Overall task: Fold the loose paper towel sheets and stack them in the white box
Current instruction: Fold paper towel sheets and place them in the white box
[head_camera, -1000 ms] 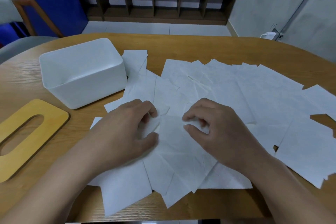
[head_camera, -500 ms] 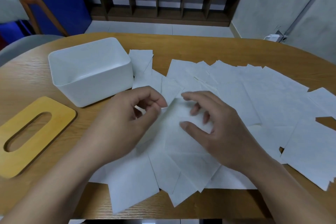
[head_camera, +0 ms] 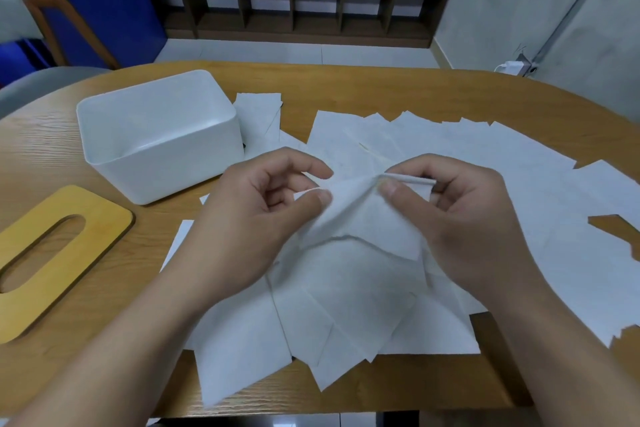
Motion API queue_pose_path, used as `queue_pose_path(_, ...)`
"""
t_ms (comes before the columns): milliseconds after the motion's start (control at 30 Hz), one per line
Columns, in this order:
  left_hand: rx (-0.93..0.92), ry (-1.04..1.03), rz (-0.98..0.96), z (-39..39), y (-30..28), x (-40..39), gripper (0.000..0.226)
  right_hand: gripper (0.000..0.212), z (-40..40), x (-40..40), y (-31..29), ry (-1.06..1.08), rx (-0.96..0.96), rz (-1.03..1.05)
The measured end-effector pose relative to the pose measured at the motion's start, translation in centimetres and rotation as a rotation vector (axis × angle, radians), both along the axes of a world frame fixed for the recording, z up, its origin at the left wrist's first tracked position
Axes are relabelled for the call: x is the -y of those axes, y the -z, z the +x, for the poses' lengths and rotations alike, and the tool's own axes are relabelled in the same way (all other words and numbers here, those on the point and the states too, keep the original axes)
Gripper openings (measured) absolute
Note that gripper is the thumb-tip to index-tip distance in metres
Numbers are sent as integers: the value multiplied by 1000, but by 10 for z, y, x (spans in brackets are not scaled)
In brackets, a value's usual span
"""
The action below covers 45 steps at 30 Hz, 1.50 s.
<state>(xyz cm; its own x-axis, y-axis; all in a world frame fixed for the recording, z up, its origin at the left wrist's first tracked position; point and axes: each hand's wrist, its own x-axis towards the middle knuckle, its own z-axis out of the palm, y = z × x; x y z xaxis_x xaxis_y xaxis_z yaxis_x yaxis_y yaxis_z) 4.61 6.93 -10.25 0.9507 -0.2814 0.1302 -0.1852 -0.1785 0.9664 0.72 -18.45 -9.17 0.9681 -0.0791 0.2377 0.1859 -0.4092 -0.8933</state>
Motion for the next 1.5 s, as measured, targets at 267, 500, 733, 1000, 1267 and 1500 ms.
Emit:
queue_pose_path(267, -56, -97, 79, 7, 17, 10, 11, 6, 2, 17, 3, 38, -216, -66)
queue_pose_path(500, 27, -106, 277, 8, 30, 14, 14, 3, -1, 17, 11, 5, -230, -221)
queue_pose_path(733, 81, -83, 441, 0, 26, 19, 15, 12, -3, 21, 23, 3, -199, -425)
queue_pose_path(1000, 210, -112, 560, 3, 28, 17, 14, 23, -2, 22, 26, 69, -89, -594)
queue_pose_path(1267, 325, -288, 698, 22, 29, -4, 15, 5, -1, 8, 34, -49, -14, -414)
queue_pose_path(1500, 346, -284, 798, 23, 28, -4, 10, 6, 1, -2, 42, -108, 24, -443)
